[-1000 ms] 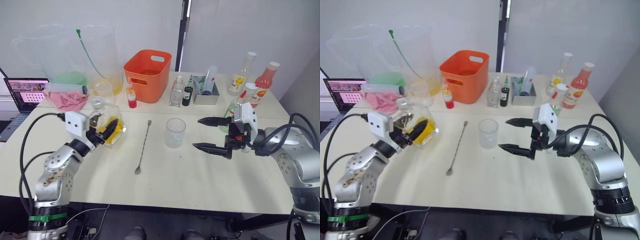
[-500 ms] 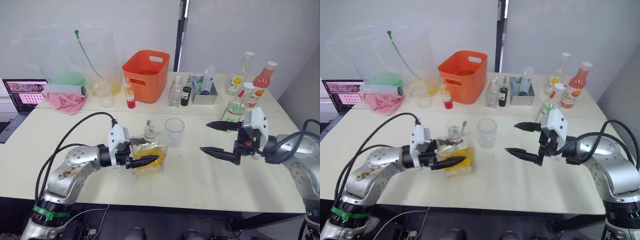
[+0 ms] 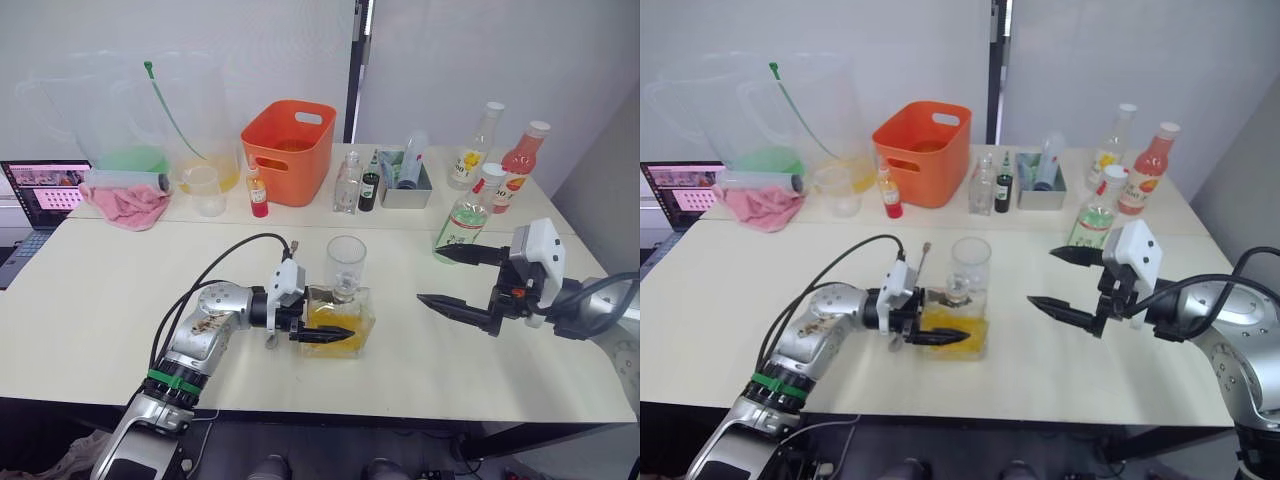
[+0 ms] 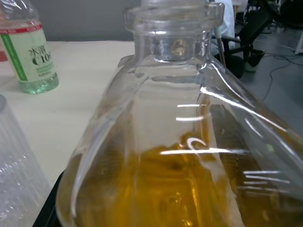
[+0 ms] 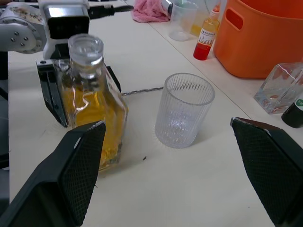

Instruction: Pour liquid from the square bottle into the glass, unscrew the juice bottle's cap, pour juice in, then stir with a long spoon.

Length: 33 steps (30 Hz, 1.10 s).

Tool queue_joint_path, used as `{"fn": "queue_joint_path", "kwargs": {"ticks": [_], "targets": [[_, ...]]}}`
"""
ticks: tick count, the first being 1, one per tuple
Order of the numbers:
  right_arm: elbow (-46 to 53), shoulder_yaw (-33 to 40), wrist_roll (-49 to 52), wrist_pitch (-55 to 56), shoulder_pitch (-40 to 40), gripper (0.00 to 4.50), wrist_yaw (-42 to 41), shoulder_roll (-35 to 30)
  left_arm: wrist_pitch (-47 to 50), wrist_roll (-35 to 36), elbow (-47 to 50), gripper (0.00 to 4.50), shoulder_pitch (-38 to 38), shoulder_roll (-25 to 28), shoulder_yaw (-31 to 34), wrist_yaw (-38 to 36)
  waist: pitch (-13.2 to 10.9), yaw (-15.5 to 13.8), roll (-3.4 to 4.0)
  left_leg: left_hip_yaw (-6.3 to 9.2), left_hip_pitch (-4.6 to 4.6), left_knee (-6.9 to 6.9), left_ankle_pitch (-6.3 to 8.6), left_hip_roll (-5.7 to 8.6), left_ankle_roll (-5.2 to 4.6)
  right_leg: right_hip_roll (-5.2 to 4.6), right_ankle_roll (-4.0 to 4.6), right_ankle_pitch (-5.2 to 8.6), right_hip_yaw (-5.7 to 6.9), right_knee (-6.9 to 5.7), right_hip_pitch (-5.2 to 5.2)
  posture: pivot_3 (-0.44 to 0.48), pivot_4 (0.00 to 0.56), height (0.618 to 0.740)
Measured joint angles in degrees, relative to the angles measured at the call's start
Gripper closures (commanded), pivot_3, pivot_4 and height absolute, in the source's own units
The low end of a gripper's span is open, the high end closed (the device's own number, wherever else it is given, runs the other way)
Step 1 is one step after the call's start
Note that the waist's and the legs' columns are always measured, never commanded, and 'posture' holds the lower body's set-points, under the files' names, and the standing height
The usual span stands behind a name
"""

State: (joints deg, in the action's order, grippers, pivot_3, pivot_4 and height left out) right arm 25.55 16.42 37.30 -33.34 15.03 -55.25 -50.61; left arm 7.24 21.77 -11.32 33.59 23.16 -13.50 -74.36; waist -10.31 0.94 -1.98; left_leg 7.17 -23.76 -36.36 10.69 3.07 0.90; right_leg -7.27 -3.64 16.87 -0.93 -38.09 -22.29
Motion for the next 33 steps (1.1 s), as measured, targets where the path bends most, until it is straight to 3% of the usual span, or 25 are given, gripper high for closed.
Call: {"fn": "queue_joint_path", "kwargs": {"ticks": [4, 6, 8, 16, 33], "targets": [[1.1, 0.1, 0.2, -0.8, 0.0, 0.0, 0.9, -0.5, -1.9, -1.2, -0.9, 1.69, 0.4, -0.2, 0.0, -0.9, 0.0, 0.0, 0.0, 0.0, 0.01, -0.03, 0.0, -0.01, 0.0, 0.0, -0.01, 0.0, 0.0, 0.0, 0.02, 0.0, 0.15, 0.74], [1.2, 0.1, 0.2, -0.9, 0.0, 0.0, 1.1, -0.5, -2.2, -1.4, -0.9, 0.66, 0.4, -0.2, 0.0, -1.0, 0.0, 0.0, 0.0, 0.0, 0.01, -0.05, 0.0, -0.01, 0.0, 0.0, -0.01, 0.0, 0.0, 0.0, 0.02, 0.0, 0.15, 0.74], [1.2, 0.1, 0.2, -0.9, 0.1, 0.0, 1.2, -0.5, -1.4, -1.4, -0.7, 0.04, 0.3, -0.1, 0.4, -0.6, 0.0, 0.0, 0.0, 0.0, 0.01, -0.09, 0.0, -0.01, 0.0, 0.0, -0.01, 0.0, 0.0, -0.01, 0.04, 0.0, 0.15, 0.74], [0.9, -1.0, 0.6, -1.0, 4.1, 0.0, 1.4, -0.5, 9.7, 0.8, 6.3, 0.04, 0.1, 0.4, 1.4, 2.5, 0.0, 0.0, 0.01, 0.02, 0.01, -0.14, 0.01, 0.0, -0.02, 0.0, -0.02, 0.0, 0.0, -0.04, 0.05, 0.0, 0.15, 0.74], [-2.0, -4.9, 0.0, -0.3, 6.5, 0.0, 0.6, 0.6, 10.1, 0.3, 10.8, 0.04, -3.1, 2.5, 2.6, 7.6, 0.0, -0.1, 0.02, 0.01, 0.01, -0.16, 0.02, 0.0, -0.03, 0.0, -0.02, 0.0, -0.01, -0.03, 0.05, 0.0, 0.15, 0.74]]}}
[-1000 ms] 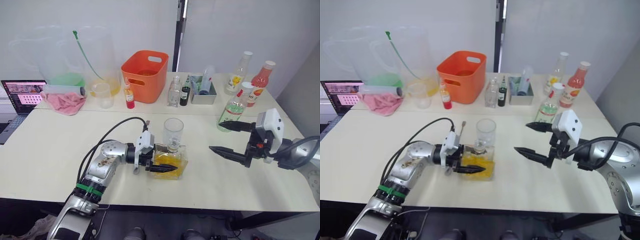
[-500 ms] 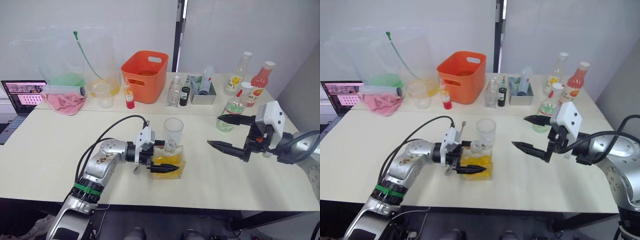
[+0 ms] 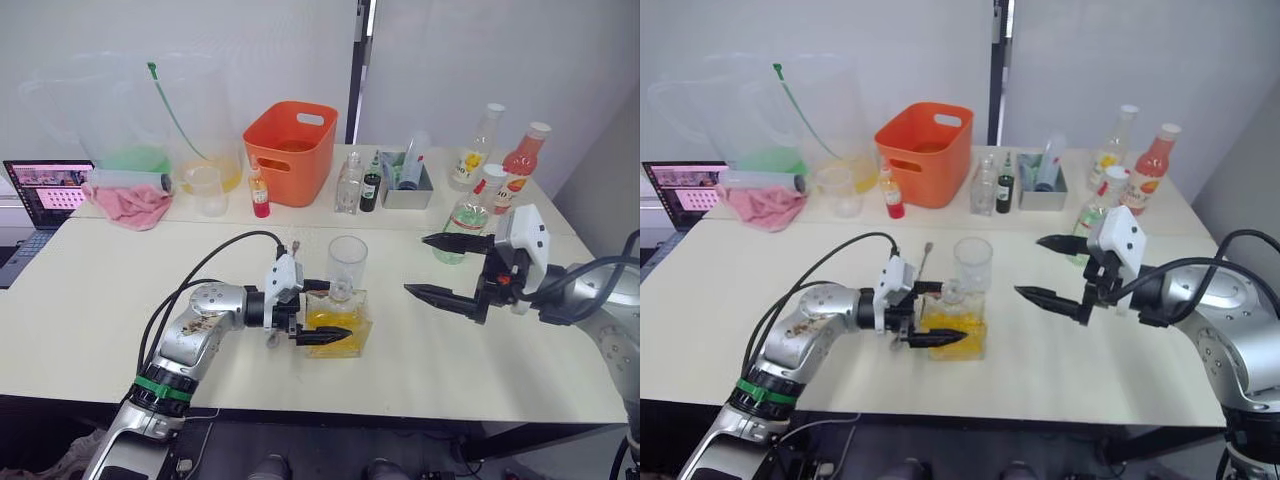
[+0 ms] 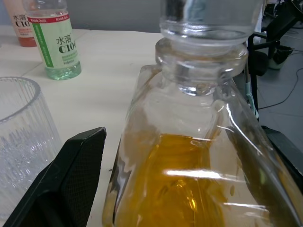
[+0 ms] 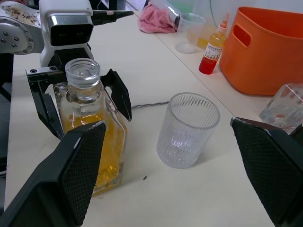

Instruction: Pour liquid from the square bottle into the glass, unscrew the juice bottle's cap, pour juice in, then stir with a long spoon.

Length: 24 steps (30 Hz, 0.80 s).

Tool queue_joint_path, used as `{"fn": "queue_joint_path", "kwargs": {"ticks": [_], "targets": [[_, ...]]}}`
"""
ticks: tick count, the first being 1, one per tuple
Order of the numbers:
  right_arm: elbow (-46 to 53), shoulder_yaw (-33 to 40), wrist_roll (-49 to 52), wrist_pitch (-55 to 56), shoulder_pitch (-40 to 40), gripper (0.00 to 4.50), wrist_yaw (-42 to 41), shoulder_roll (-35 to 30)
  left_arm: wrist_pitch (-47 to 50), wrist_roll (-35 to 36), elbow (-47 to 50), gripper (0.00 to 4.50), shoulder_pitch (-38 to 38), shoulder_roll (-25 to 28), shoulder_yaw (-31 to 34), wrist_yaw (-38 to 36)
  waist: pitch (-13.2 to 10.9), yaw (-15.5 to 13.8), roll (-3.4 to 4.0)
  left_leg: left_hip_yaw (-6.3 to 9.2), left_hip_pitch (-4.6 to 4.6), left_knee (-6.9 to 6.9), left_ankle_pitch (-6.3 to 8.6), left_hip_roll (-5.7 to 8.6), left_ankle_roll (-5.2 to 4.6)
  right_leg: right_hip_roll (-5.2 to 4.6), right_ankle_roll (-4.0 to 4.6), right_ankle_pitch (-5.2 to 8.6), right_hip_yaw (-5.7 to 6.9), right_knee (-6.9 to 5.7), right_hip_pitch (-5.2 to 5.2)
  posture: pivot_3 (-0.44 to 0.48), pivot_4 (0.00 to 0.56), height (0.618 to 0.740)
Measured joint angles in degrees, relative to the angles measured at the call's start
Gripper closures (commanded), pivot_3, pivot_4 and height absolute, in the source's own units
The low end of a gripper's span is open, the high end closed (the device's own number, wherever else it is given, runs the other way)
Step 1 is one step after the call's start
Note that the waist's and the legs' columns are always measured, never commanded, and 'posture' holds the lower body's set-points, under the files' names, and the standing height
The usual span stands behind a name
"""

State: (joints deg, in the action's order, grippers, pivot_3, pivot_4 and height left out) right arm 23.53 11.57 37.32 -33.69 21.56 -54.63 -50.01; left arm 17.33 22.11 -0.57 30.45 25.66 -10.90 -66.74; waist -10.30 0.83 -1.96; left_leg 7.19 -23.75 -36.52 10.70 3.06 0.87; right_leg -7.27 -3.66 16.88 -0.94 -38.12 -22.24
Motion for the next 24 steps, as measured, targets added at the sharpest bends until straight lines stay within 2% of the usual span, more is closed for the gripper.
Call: {"fn": "queue_joint_path", "kwargs": {"ticks": [3, 6, 8, 9, 13, 17, 24], "targets": [[-0.7, -0.2, -0.1, 0.1, 0.1, 0.0, -0.3, 0.1, 0.0, 0.0, 0.4, 0.04, -0.2, 0.0, 0.1, 0.5, 0.0, 0.1, 0.0, -0.01, 0.0, 0.0, 0.0, 0.0, 0.0, 0.0, 0.0, 0.0, -0.01, 0.0, 0.0, 0.0, 0.15, 0.74], [-0.7, -0.8, -0.2, 0.4, 0.7, 0.0, -0.4, 0.2, -0.1, 0.0, 1.4, 0.81, -0.8, 0.0, 0.2, 0.5, 0.0, 0.3, 0.01, -0.01, 0.01, 0.0, 0.0, -0.02, 0.0, 0.0, 0.0, 0.0, 0.0, -0.02, -0.01, 0.0, 0.15, 0.74], [-0.8, -1.4, -0.1, 0.4, 1.1, 0.0, -0.6, 0.3, -0.5, 0.0, 1.6, 1.56, -1.1, 0.0, 0.2, 0.5, 0.0, 0.2, 0.01, -0.01, 0.01, -0.01, 0.0, -0.01, 0.0, 0.0, 0.0, 0.0, -0.01, -0.01, -0.01, 0.0, 0.15, 0.74], [-0.8, -1.9, -0.1, 0.3, 1.7, 0.0, -0.6, 0.5, -0.7, 0.0, 1.6, 1.7, -1.2, 0.0, 0.2, 0.6, 0.0, 0.3, 0.01, -0.01, 0.01, -0.02, 0.0, -0.01, 0.0, 0.0, 0.0, 0.0, -0.01, -0.01, -0.01, 0.0, 0.15, 0.74], [-0.4, -5.0, 2.3, -4.7, 4.8, 0.0, -0.1, 1.3, -1.0, 0.0, 1.5, 1.69, -1.2, -0.1, 0.2, 0.6, 0.0, 0.3, 0.01, -0.01, 0.0, -0.02, 0.0, -0.01, 0.0, 0.0, 0.0, 0.0, -0.01, -0.02, -0.01, 0.0, 0.15, 0.74], [2.0, -9.5, 5.9, -10.2, 9.1, 0.0, 1.7, 5.3, -1.3, -0.1, 1.5, 1.69, -1.2, -0.2, 0.2, 0.6, 0.0, 0.3, 0.02, 0.02, 0.0, -0.02, 0.0, -0.01, 0.0, 0.01, 0.01, 0.0, 0.0, -0.04, -0.02, 0.0, 0.15, 0.74], [2.3, -18.8, 1.8, -11.3, 14.8, 0.0, 5.2, 11.2, -2.4, -0.8, 1.4, 1.69, -1.4, -0.4, 0.0, 0.6, 0.0, 0.2, 0.03, 0.05, 0.0, -0.05, 0.0, 0.01, -0.01, 0.01, 0.0, -0.01, 0.01, -0.08, -0.03, 0.0, 0.15, 0.74]]}}
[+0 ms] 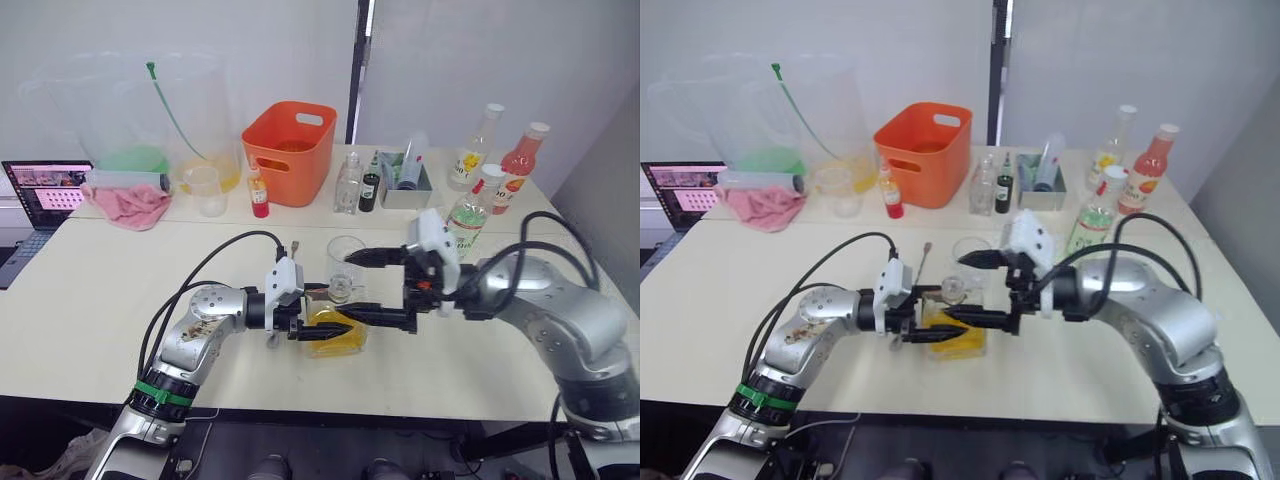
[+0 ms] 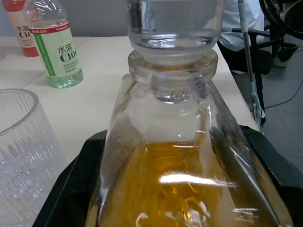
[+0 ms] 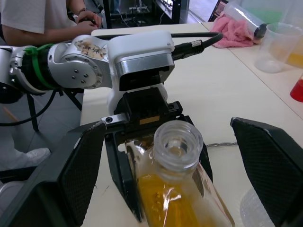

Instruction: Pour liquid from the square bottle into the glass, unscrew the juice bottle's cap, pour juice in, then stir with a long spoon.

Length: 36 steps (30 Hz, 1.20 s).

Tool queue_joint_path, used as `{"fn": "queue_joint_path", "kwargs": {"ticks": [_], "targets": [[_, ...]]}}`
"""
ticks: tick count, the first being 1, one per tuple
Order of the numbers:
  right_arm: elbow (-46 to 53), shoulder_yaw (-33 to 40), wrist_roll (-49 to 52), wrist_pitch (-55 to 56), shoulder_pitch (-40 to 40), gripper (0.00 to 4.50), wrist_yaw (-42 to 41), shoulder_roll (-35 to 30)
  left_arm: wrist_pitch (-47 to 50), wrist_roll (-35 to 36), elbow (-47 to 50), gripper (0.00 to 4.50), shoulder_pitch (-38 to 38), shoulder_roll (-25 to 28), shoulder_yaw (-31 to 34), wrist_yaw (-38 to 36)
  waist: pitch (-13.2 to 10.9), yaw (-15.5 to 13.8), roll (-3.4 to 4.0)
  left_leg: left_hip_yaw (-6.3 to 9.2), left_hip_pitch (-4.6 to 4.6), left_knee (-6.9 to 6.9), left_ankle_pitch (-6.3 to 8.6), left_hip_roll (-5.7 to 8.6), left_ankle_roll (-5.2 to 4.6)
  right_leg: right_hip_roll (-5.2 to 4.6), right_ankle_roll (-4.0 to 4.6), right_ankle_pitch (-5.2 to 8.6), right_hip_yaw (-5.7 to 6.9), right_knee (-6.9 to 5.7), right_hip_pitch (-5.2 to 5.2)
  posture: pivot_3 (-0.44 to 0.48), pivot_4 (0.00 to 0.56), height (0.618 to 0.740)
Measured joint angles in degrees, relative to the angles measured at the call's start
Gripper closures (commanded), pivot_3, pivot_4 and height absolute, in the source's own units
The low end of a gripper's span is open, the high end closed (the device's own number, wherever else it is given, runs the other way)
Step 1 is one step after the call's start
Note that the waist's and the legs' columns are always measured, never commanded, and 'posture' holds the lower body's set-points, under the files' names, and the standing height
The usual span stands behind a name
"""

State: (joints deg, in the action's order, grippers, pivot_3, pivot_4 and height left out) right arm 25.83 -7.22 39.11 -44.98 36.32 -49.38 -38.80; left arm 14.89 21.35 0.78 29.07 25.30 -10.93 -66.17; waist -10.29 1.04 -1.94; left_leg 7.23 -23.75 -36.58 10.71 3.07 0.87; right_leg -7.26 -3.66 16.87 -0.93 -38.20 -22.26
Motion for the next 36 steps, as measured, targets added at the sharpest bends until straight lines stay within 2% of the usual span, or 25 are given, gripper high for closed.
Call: {"fn": "queue_joint_path", "kwargs": {"ticks": [5, 8, 14, 16, 27, 32, 36], "targets": [[-0.7, -2.1, -2.0, 0.0, 0.8, 0.0, 0.0, 2.1, -1.0, -0.8, 0.1, 1.69, 0.0, -0.1, -0.4, -0.2, 0.0, 0.0, 0.0, 0.01, 0.0, -0.01, 0.0, 0.01, 0.0, 0.0, 0.0, 0.0, 0.0, 0.0, 0.0, 0.0, 0.15, 0.74], [-1.4, -3.3, -3.1, 0.1, 0.8, 0.85, 0.1, 3.6, -1.2, -1.0, -0.1, 1.69, 0.2, -0.1, -0.4, -0.3, 0.0, 0.0, 0.0, 0.0, 0.0, -0.02, 0.0, 0.01, 0.0, 0.0, 0.0, 0.0, 0.0, -0.01, 0.0, 0.0, 0.15, 0.74], [-2.9, -3.1, -4.0, 0.6, 0.8, 2.89, -0.4, 3.9, -1.5, -1.0, -0.4, 1.69, 0.3, -0.1, -0.4, -0.5, 0.0, 0.0, 0.01, 0.0, 0.0, -0.02, 0.0, 0.01, 0.0, 0.0, 0.0, 0.0, 0.0, -0.02, 0.0, 0.0, 0.15, 0.74], [-3.0, -3.0, -4.2, 0.9, 0.8, 3.42, -0.5, 3.9, -1.6, -1.1, -0.5, 1.69, 0.4, -0.1, -0.4, -0.5, 0.0, 0.0, 0.01, 0.01, 0.0, -0.02, 0.0, 0.01, 0.0, 0.0, 0.0, 0.0, 0.0, -0.02, 0.0, 0.0, 0.15, 0.74], [-5.3, -1.7, -3.5, 1.8, 0.8, 3.41, -1.7, 5.0, -2.2, -2.1, -1.9, 1.69, 1.9, -0.1, -0.7, -0.7, 0.0, 0.2, 0.0, 0.01, 0.0, -0.03, 0.0, 0.01, 0.0, 0.0, 0.0, -0.01, 0.0, -0.08, -0.02, 0.0, 0.15, 0.74], [-4.6, 4.4, 1.9, 0.6, 5.2, 3.41, -1.7, 5.7, -2.2, -2.7, -2.0, 1.69, 2.5, 0.0, -1.2, -0.8, 0.0, 0.1, 0.01, 0.03, 0.01, -0.03, 0.0, 0.01, 0.0, 0.0, 0.0, -0.01, 0.0, -0.1, -0.01, 0.0, 0.15, 0.74], [-3.8, 6.8, 4.4, -0.9, 5.8, 3.41, -1.9, 3.3, -2.2, -2.7, -2.1, 1.69, 2.6, 0.0, -1.4, -0.8, 0.0, 0.0, 0.0, 0.03, 0.0, -0.03, 0.01, 0.03, -0.01, 0.0, -0.01, -0.01, 0.0, -0.09, -0.01, 0.0, 0.15, 0.74]]}}
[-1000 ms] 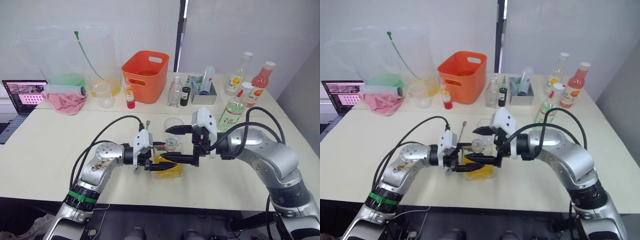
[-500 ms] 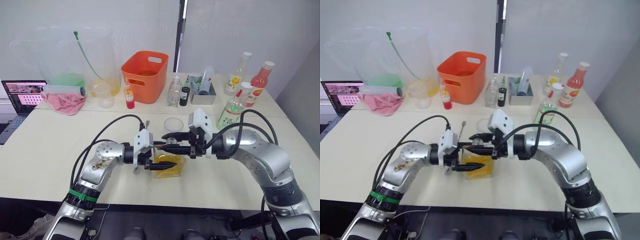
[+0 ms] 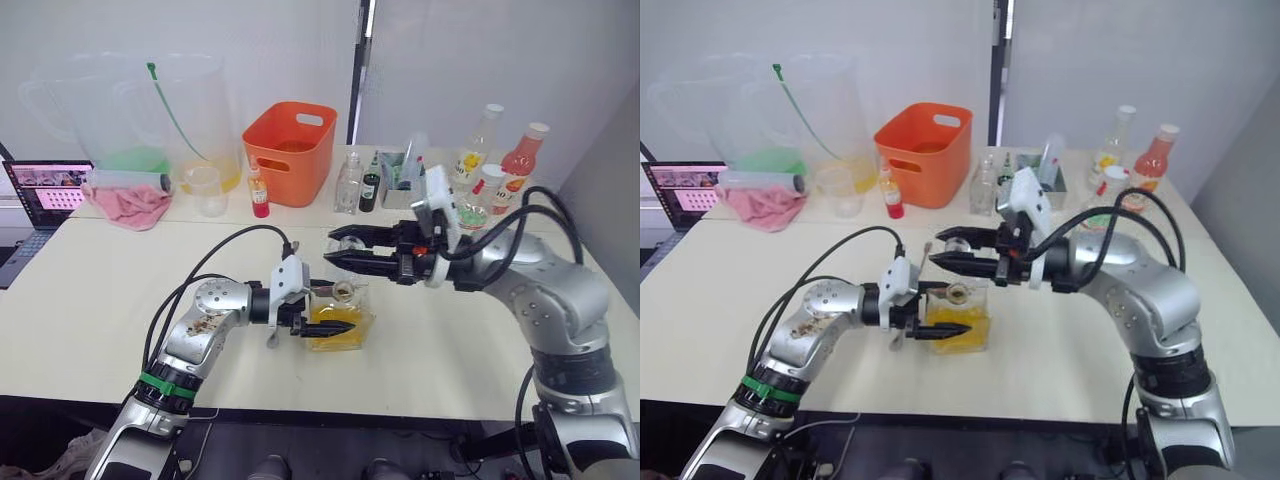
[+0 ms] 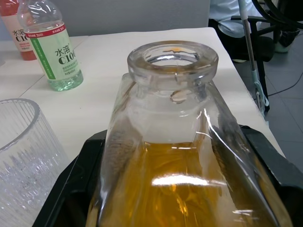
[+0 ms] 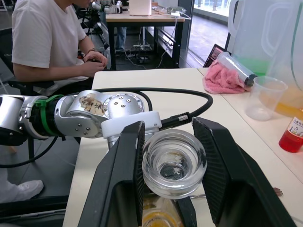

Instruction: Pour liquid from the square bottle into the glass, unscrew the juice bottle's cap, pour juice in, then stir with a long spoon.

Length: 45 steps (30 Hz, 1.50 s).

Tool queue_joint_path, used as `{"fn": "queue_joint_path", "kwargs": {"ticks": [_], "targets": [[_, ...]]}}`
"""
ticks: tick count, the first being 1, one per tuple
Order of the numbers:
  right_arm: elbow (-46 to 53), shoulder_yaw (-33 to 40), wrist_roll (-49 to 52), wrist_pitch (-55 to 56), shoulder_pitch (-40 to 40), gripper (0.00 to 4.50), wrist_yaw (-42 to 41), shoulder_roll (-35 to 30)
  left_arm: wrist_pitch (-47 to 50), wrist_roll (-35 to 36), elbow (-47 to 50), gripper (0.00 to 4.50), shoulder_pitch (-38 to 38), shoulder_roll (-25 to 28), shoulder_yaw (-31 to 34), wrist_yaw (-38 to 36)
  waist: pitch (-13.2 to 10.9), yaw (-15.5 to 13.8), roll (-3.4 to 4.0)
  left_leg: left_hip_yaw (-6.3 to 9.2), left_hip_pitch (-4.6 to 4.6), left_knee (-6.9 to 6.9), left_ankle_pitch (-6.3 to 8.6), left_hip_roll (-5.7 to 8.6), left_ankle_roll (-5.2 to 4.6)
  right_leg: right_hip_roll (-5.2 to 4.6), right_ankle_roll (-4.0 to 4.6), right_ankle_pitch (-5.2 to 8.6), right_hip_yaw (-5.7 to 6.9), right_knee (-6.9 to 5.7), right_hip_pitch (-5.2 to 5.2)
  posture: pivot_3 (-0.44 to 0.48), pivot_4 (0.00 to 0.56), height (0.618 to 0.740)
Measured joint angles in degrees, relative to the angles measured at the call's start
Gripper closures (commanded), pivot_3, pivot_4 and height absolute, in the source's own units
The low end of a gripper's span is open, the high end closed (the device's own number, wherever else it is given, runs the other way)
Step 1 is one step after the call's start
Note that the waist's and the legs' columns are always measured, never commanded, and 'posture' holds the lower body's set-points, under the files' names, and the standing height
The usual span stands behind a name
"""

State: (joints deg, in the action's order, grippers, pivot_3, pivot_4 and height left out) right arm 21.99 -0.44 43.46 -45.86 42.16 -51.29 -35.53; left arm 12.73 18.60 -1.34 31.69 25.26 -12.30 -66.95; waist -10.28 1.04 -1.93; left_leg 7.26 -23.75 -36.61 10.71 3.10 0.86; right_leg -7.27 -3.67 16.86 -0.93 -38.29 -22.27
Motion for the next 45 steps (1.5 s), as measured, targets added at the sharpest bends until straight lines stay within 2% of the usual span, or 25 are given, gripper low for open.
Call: {"fn": "queue_joint_path", "kwargs": {"ticks": [5, 9, 11, 16, 21, 25, 30, 38, 40, 45], "targets": [[-2.7, 5.6, -1.2, 1.1, -1.7, 3.41, -0.3, -7.3, 0.1, 0.0, -0.1, 1.69, 0.0, -0.2, -0.1, 0.1, 0.0, -0.1, -0.01, -0.03, 0.0, 0.0, 0.0, 0.0, 0.0, 0.0, 0.0, 0.0, 0.0, 0.02, 0.02, 0.0, 0.15, 0.74], [-12.8, 11.6, -8.0, 8.2, -11.6, 3.41, -1.2, -13.4, 0.1, 0.1, -0.1, 1.69, -0.1, -0.4, -0.1, 0.3, 0.0, -0.3, -0.02, -0.08, 0.0, 0.0, 0.02, 0.01, -0.04, -0.01, -0.01, -0.01, -0.01, 0.05, 0.05, 0.0, 0.15, 0.74], [-19.6, 13.6, -11.6, 11.9, -16.7, 3.41, -1.1, -14.6, 0.1, 0.3, 0.0, 1.69, -0.3, -0.3, 0.2, 0.4, 0.0, -0.3, 0.01, -0.1, 0.0, 0.0, 0.02, 0.0, -0.04, -0.01, -0.01, -0.01, -0.04, 0.03, 0.04, 0.0, 0.15, 0.74], [-30.5, 15.0, -17.5, 20.6, -18.7, 3.41, 2.0, -12.7, 0.3, 0.4, 0.0, 1.69, -0.3, -0.6, 0.4, 1.3, 0.0, 1.1, 0.33, -0.21, 0.15, 0.0, 0.01, -0.04, -0.04, -0.01, -0.02, 0.0, -0.15, -0.11, 0.03, 0.0, 0.15, 0.74], [-50.9, 16.0, -25.1, 33.4, -17.2, 3.41, 13.3, -5.1, 0.7, -0.3, 0.8, 1.69, -0.4, -1.4, 0.0, 2.1, 0.0, 1.1, 0.39, -0.23, 0.22, 0.0, 0.01, 0.02, -0.04, -0.04, -0.02, 0.0, -0.2, -0.09, 0.13, 0.0, 0.15, 0.74], [-60.4, 16.5, -27.6, 38.8, -13.8, 3.41, 18.1, -3.5, 2.3, -0.3, 1.9, 1.69, -0.5, -1.6, 0.0, 3.0, 0.0, 1.2, 0.69, -0.33, 0.21, 0.0, 0.01, 0.08, -0.04, -0.1, -0.07, -0.03, -0.29, -0.11, 0.1, 0.0, 0.15, 0.74], [-67.6, 17.6, -28.7, 43.1, -10.9, 3.41, 22.0, -3.4, 2.6, -0.5, 2.9, 1.69, -1.1, -1.6, -0.1, 3.6, 0.0, 1.1, 0.69, -0.32, 0.21, 0.0, 0.02, 0.07, -0.06, -0.1, -0.07, -0.03, -0.28, -0.11, 0.11, 0.0, 0.15, 0.74], [-70.4, 19.1, -28.6, 44.6, -10.0, 3.41, 22.2, -2.9, 2.7, -0.5, 3.1, 1.69, -1.3, -1.5, 0.0, 4.0, 0.0, 1.2, 0.69, -0.33, 0.22, 0.0, 0.02, 0.07, -0.06, -0.1, -0.07, -0.03, -0.29, -0.08, 0.13, 0.0, 0.15, 0.74], [-70.5, 19.4, -28.6, 44.6, -10.2, 2.33, 22.1, -2.9, 2.7, -0.5, 3.1, 1.69, -1.3, -1.5, 0.0, 4.0, 0.0, 1.2, 0.69, -0.33, 0.22, 0.0, 0.02, 0.07, -0.06, -0.1, -0.07, -0.03, -0.29, -0.08, 0.13, 0.0, 0.15, 0.74], [-70.4, 21.4, -27.6, 44.7, -11.4, 0.71, 21.5, -2.9, 2.9, -0.4, 3.2, 1.69, -1.3, -1.6, 0.0, 4.1, 0.0, 1.2, 0.7, -0.35, 0.21, 0.0, 0.02, 0.07, -0.06, -0.1, -0.08, -0.03, -0.31, -0.07, 0.13, 0.0, 0.15, 0.74]]}}
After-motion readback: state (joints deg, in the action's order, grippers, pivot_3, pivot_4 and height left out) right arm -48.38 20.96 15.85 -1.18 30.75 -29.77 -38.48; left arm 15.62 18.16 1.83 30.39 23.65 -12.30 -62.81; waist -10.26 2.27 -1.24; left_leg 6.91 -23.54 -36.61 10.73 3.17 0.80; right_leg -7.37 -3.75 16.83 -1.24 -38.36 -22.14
